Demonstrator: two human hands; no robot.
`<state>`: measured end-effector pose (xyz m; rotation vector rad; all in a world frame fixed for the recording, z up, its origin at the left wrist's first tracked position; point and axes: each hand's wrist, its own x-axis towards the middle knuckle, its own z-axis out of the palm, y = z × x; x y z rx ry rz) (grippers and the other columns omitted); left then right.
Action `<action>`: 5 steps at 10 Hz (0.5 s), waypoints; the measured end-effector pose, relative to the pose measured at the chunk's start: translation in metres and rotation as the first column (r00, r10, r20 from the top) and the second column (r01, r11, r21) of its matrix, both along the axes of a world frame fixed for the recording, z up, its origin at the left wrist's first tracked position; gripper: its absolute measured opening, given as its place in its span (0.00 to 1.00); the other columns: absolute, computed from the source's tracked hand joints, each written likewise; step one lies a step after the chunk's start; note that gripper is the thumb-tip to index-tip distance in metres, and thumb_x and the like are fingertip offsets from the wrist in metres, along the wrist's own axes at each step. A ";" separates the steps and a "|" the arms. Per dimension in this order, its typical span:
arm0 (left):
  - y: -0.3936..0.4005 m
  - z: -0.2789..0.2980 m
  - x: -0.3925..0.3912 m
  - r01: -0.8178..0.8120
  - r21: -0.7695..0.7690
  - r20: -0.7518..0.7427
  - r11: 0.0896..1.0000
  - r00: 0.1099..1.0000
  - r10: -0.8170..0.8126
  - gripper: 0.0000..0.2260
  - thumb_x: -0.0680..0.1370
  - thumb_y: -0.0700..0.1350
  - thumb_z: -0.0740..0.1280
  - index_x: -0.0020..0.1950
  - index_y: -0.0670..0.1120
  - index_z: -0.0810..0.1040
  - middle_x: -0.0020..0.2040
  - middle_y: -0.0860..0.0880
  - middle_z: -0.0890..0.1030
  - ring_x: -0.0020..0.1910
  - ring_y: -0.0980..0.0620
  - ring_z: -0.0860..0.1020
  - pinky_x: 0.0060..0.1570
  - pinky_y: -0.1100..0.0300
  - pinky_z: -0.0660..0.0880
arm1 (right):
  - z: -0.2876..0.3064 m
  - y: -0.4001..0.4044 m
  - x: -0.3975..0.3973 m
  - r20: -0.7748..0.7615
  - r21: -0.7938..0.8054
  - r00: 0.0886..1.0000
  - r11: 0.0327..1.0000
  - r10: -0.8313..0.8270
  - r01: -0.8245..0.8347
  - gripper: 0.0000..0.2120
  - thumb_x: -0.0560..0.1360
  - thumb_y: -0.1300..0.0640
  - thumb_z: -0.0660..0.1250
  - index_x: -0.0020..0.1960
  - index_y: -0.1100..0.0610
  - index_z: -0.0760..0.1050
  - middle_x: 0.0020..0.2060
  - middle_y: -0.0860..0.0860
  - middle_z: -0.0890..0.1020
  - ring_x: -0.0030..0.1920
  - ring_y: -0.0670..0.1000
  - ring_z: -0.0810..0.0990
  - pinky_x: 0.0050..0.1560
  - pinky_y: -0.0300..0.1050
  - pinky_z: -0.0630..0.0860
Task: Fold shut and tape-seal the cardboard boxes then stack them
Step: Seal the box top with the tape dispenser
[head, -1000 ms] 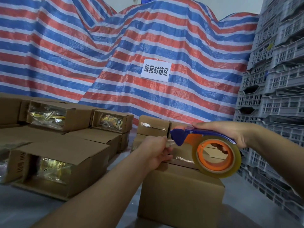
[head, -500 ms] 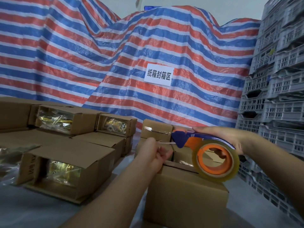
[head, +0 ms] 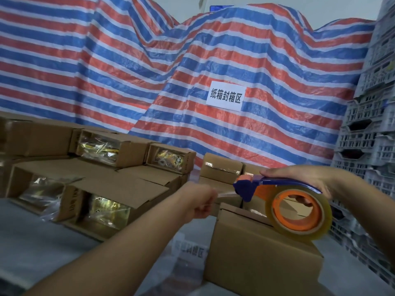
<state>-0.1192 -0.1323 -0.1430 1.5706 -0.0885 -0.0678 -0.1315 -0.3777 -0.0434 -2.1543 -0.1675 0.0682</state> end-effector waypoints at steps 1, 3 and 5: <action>0.003 -0.011 0.002 0.023 0.074 0.000 0.997 1.000 -0.023 0.05 0.81 0.44 0.65 0.49 0.44 0.77 0.34 0.50 0.72 0.31 0.56 0.70 0.29 0.66 0.72 | 0.015 0.023 -0.006 -0.211 -0.089 0.977 0.996 -0.003 -0.016 0.26 0.77 0.44 0.69 0.68 0.58 0.72 0.40 0.54 0.85 0.36 0.51 0.85 0.38 0.44 0.82; 0.004 -0.029 0.003 0.040 0.035 -0.011 0.999 0.999 -0.040 0.07 0.81 0.44 0.65 0.54 0.41 0.78 0.36 0.49 0.73 0.31 0.56 0.69 0.29 0.66 0.69 | 0.019 0.036 -0.005 -0.308 -0.221 0.951 0.974 -0.029 -0.042 0.35 0.67 0.41 0.73 0.68 0.59 0.70 0.38 0.57 0.83 0.32 0.52 0.82 0.32 0.43 0.79; 0.003 -0.036 0.005 0.047 0.024 -0.014 0.999 0.999 -0.046 0.07 0.81 0.45 0.65 0.56 0.43 0.77 0.39 0.49 0.74 0.33 0.56 0.70 0.29 0.66 0.70 | 0.020 0.042 -0.005 -0.330 -0.260 0.942 0.965 -0.051 -0.039 0.33 0.71 0.42 0.71 0.68 0.60 0.70 0.36 0.56 0.83 0.29 0.51 0.81 0.30 0.42 0.78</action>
